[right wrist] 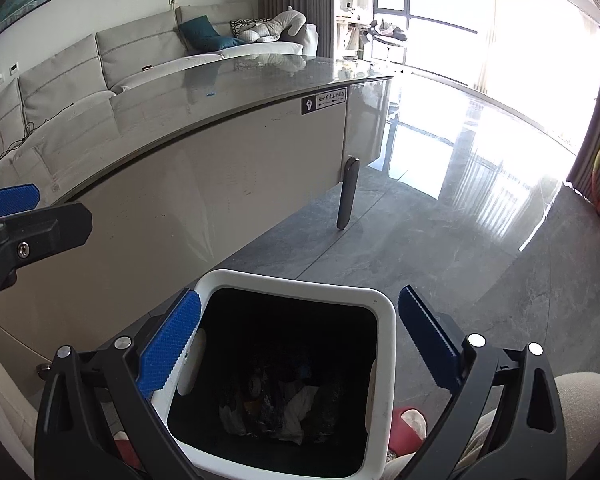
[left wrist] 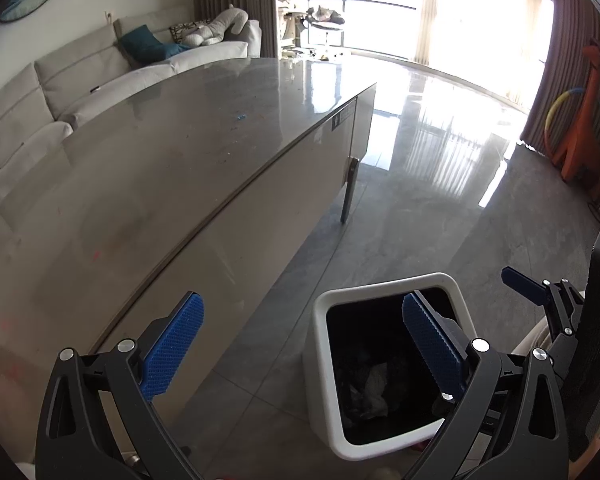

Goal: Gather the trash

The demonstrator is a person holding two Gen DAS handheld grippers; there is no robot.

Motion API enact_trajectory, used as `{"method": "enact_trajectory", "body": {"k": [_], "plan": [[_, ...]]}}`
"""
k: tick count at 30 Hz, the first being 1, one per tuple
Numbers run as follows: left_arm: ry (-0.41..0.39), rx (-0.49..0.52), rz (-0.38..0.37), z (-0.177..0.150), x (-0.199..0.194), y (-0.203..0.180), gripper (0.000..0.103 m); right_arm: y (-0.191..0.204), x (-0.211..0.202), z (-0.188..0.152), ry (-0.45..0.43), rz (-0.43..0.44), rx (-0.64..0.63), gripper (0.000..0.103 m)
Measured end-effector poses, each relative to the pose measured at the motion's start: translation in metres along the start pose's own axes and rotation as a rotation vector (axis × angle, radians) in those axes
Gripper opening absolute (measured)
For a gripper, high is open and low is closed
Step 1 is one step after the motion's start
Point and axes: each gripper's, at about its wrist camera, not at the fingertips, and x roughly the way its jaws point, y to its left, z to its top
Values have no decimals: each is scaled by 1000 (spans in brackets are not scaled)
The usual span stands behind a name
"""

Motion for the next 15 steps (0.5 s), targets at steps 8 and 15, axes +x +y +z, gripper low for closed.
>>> {"method": "enact_trajectory", "body": {"k": [8, 15], "plan": [[-11, -36, 8, 2, -3, 8, 98, 0, -10, 9, -40, 0, 12, 98], [-40, -79, 43, 7, -15, 28, 98, 11, -22, 35, -101, 16, -13, 98]]}}
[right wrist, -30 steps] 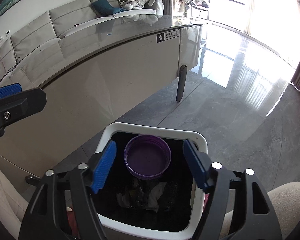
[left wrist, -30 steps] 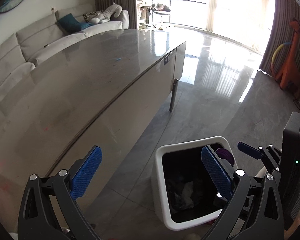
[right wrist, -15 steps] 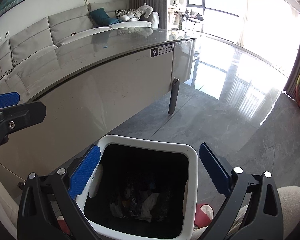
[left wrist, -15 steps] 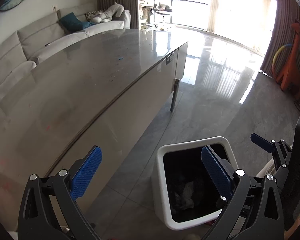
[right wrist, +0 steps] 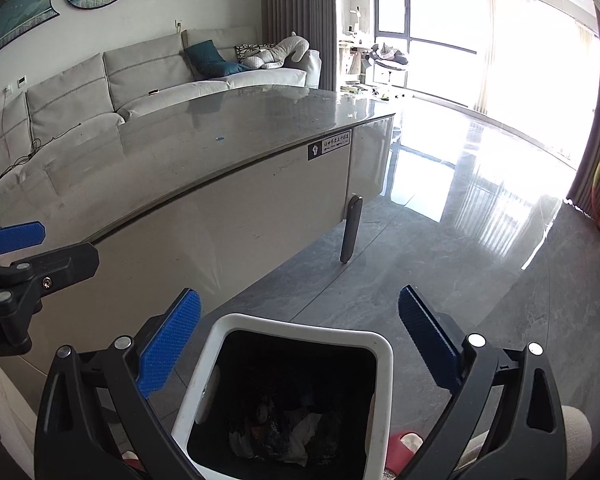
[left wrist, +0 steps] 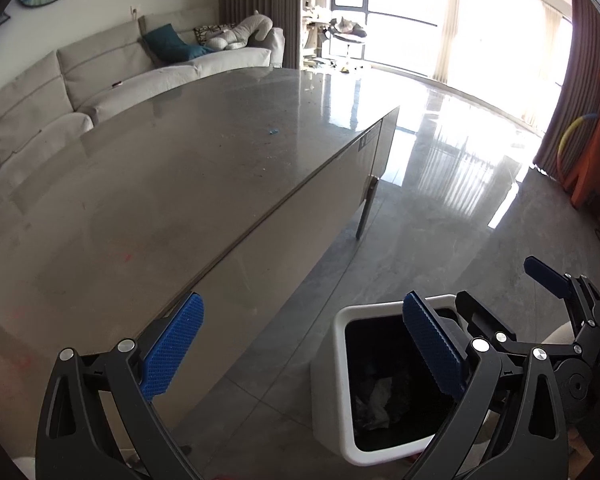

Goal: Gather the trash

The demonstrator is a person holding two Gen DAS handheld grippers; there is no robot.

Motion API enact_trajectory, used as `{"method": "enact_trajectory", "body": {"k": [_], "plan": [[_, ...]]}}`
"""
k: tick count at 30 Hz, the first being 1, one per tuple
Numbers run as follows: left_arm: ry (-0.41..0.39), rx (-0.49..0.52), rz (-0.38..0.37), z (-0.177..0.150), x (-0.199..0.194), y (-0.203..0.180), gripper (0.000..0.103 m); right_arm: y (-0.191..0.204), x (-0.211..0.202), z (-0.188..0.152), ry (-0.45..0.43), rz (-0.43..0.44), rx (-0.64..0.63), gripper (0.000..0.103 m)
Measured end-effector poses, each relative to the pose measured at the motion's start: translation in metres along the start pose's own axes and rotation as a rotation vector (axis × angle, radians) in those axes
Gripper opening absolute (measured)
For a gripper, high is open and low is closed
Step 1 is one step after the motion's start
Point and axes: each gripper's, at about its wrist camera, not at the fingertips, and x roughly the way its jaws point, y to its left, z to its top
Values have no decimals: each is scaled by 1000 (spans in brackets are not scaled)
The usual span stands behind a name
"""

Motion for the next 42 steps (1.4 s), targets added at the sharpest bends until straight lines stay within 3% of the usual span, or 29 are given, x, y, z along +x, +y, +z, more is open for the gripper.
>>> {"method": "enact_trajectory", "body": {"k": [4, 12, 23, 31, 42], "plan": [[-41, -44, 50, 9, -14, 24, 98, 20, -5, 28, -54, 39, -45, 98], [-121, -133, 237, 25, -55, 96, 98, 88, -9, 76, -147, 158, -152, 98], [-174, -263, 359, 28, -88, 182, 98, 177, -9, 110, -218, 216, -224, 99], [-174, -290, 397, 30, -94, 212, 98, 207, -8, 117, -206, 257, -222, 99], [-176, -278, 399, 27, -96, 211, 98, 214, -12, 122, -220, 250, -209, 99]]}}
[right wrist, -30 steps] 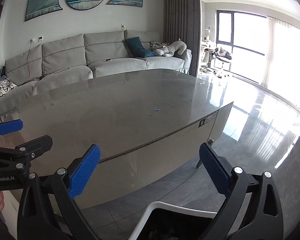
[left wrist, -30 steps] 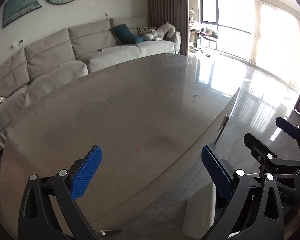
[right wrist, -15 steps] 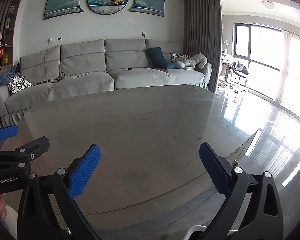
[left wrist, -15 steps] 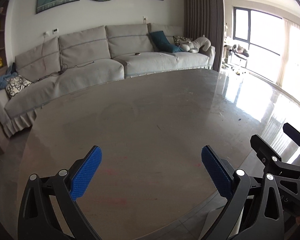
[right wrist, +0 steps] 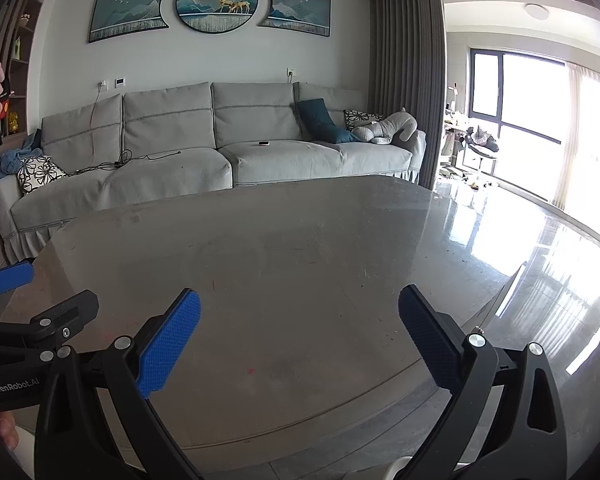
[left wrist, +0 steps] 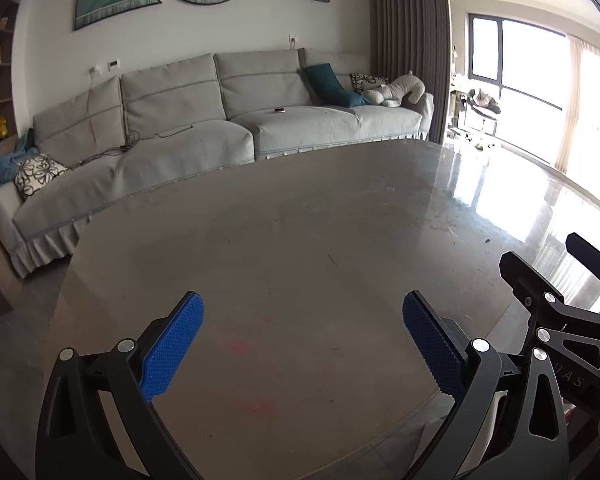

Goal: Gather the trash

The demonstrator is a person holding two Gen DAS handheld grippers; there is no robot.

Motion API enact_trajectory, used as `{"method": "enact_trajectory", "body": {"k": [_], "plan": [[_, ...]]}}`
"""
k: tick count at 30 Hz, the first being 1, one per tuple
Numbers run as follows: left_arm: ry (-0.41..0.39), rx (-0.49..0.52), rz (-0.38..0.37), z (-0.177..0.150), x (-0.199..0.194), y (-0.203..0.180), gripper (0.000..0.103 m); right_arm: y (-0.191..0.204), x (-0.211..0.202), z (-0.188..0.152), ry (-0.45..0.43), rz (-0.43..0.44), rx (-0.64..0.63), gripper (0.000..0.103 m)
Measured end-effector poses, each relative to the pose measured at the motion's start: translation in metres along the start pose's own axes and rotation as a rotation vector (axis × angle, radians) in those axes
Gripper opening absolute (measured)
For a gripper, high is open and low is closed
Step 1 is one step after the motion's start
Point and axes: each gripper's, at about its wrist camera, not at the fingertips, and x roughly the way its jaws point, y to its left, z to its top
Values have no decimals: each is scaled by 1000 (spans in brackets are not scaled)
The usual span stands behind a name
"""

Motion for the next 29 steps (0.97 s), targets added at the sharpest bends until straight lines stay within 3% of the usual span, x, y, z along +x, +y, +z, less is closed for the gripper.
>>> {"method": "enact_trajectory", "body": {"k": [29], "plan": [[-22, 31, -22, 4, -10, -6, 98, 4, -3, 1, -31, -15, 7, 99]]}}
